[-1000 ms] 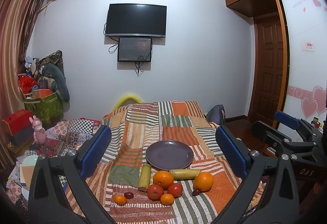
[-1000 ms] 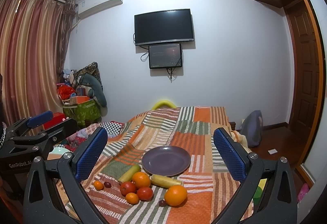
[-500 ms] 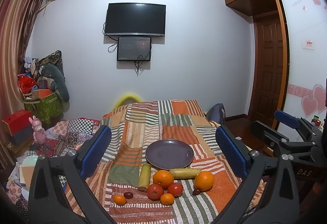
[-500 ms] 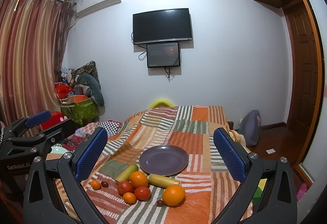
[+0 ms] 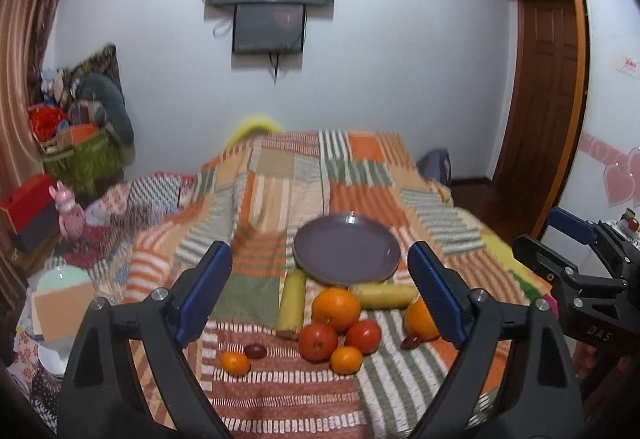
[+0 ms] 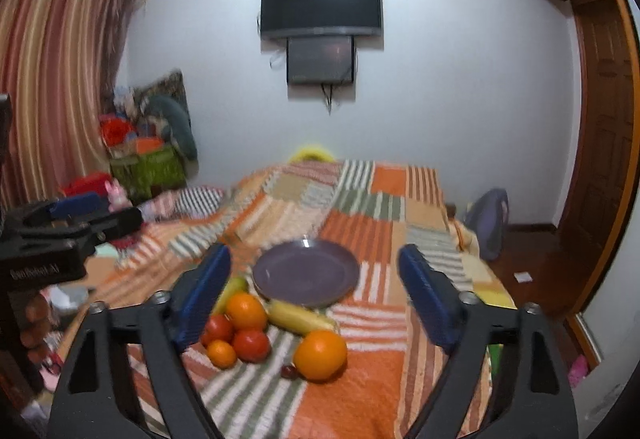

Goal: Organize fruits
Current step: 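Grasp a large orange with the left gripper while the right gripper grasps another orange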

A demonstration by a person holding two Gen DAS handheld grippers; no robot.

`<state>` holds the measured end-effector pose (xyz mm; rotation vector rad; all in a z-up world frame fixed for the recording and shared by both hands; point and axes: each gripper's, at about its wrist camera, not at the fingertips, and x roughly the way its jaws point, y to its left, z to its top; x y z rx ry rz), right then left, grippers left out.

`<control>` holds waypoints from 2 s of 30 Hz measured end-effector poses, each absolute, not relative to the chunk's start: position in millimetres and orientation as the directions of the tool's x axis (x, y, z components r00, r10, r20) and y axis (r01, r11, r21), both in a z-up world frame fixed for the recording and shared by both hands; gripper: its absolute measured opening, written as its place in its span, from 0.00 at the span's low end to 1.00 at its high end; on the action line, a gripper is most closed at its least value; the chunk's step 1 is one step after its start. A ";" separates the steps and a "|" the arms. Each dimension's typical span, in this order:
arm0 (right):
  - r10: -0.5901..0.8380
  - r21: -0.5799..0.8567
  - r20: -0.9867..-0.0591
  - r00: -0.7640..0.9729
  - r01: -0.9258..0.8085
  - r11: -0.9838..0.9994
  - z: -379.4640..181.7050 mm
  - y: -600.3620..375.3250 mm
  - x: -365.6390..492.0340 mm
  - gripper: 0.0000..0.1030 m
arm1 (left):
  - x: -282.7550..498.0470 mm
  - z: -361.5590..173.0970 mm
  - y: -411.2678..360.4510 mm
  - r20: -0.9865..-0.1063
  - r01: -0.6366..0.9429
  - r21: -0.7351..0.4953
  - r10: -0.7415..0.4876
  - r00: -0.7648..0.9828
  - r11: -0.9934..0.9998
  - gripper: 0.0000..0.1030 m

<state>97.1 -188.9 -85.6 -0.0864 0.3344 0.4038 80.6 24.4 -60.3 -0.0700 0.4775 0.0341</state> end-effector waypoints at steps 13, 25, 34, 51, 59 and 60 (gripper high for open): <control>0.359 0.006 -0.567 0.741 -0.432 0.902 -149.0 -190.1 148.0 0.79 | 141.7 -141.6 37.1 -0.677 -0.027 -0.054 -0.016 0.736 0.998 0.88; 0.370 0.068 -0.692 0.619 -0.454 0.888 -191.9 -183.8 175.4 0.79 | 182.7 -188.2 21.4 -0.753 0.064 -0.117 -0.130 0.644 0.991 0.88; 0.387 0.102 -0.731 0.563 -0.471 0.876 -208.7 -178.1 188.0 0.78 | 213.5 -207.3 16.2 -0.788 0.062 -0.105 -0.121 0.603 0.993 0.84; 0.427 0.161 -0.742 0.517 -0.481 0.862 -215.6 -178.0 195.0 0.62 | 236.9 -227.0 13.1 -0.815 0.070 -0.138 -0.153 0.559 0.988 0.64; 0.421 0.144 -0.722 0.549 -0.476 0.867 -200.8 -181.6 194.4 0.61 | 227.9 -208.1 15.4 -0.794 0.071 -0.155 -0.167 0.584 0.985 0.64; 0.421 0.140 -0.716 0.557 -0.476 0.868 -197.6 -182.2 194.5 0.61 | 226.4 -204.1 14.9 -0.788 0.073 -0.153 -0.166 0.593 0.986 0.64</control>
